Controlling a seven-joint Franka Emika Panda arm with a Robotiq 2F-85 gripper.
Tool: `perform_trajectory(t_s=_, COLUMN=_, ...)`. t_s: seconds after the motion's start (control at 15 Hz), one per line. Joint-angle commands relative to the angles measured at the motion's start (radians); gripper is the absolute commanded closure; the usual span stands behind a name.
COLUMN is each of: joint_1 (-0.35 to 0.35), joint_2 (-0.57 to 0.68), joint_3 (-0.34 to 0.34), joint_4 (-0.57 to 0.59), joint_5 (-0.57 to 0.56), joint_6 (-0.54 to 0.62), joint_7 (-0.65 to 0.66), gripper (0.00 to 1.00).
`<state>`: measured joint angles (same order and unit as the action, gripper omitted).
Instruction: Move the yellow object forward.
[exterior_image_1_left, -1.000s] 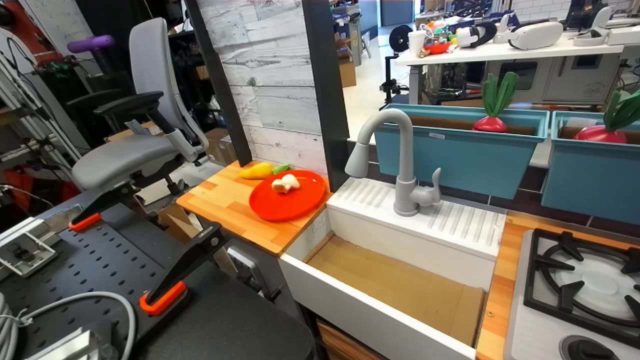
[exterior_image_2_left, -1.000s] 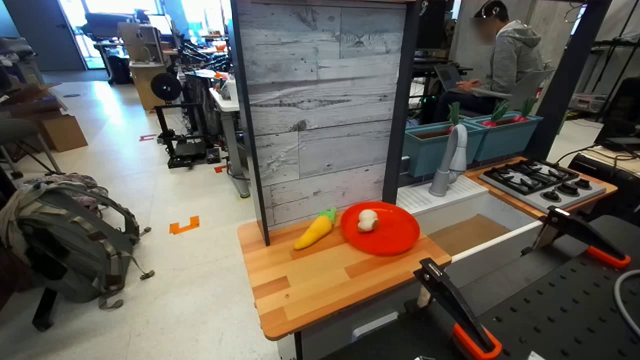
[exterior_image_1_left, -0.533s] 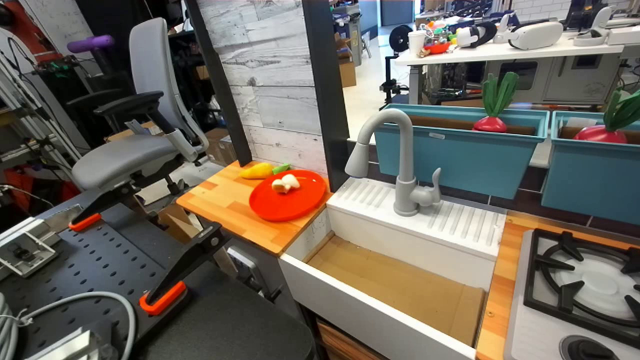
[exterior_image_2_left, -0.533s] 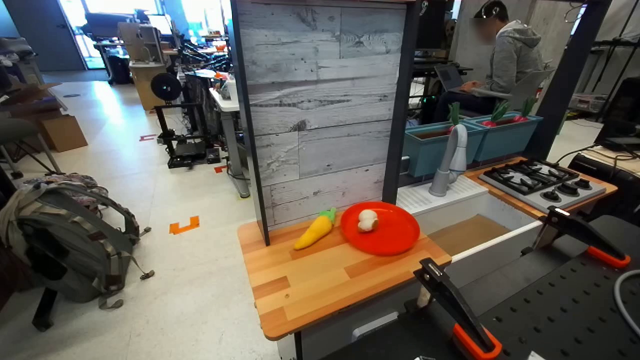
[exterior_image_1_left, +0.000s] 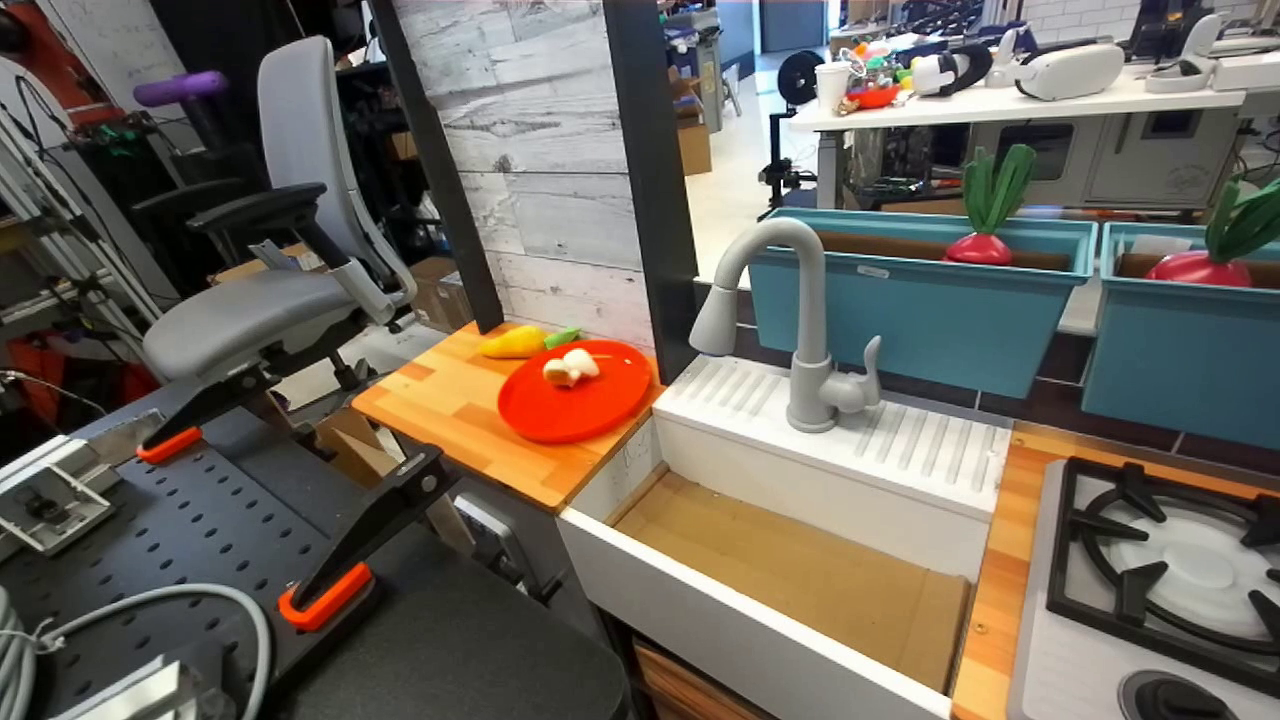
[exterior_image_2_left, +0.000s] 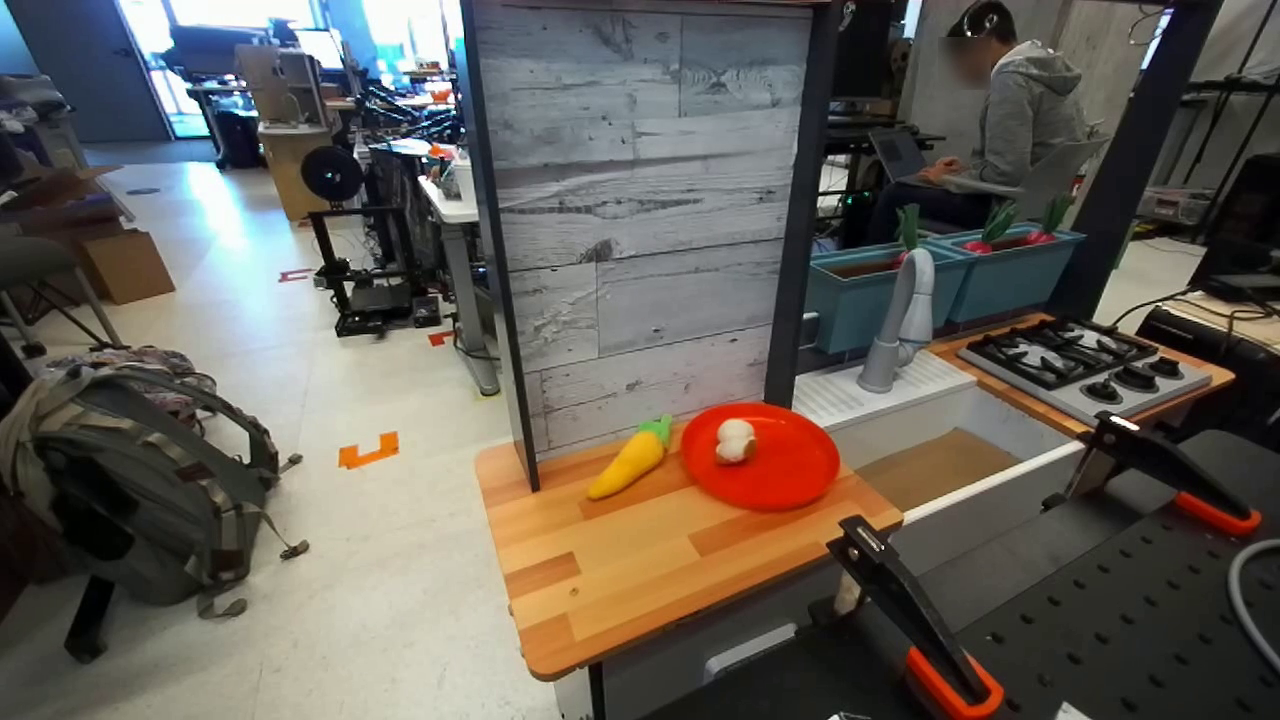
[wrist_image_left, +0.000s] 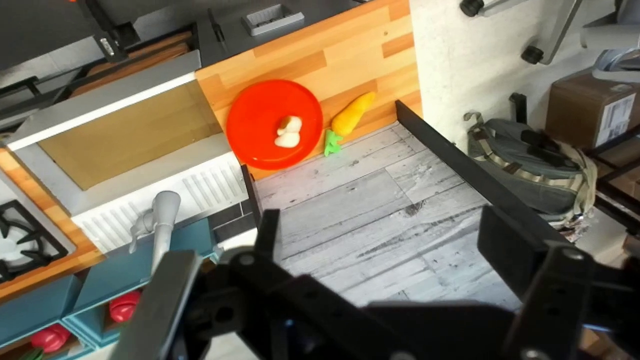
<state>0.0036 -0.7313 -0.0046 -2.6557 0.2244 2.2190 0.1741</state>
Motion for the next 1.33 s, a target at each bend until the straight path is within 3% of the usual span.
perform_trajectory(t_s=0.0, joint_1=0.031, joint_2=0.112, joint_3=0.086, joint_4=-0.05, joint_5=0.05, joint_6=0.172, joint_7=0.08, gripper=0.0)
perform_trajectory(t_s=0.2, joint_1=0.055, joint_2=0.257, joint_3=0.139, joint_4=-0.053, joint_5=0.066, joint_6=0.331, joint_7=0.148, gripper=0.0)
perform_trajectory(t_s=0.53, joint_1=0.106, joint_2=0.568, joint_3=0.141, joint_4=0.018, joint_5=0.128, joint_6=0.554, joint_7=0.2, gripper=0.0)
perform_trajectory(t_s=0.93, joint_1=0.16, joint_2=0.937, joint_3=0.17, joint_4=0.195, joint_5=0.32, joint_6=0.68, joint_7=0.124, gripper=0.0)
perform_trajectory(t_s=1.27, joint_1=0.14, joint_2=1.218, joint_3=0.202, joint_4=0.378, joint_5=0.301, joint_6=0.773, joint_7=0.165, gripper=0.0)
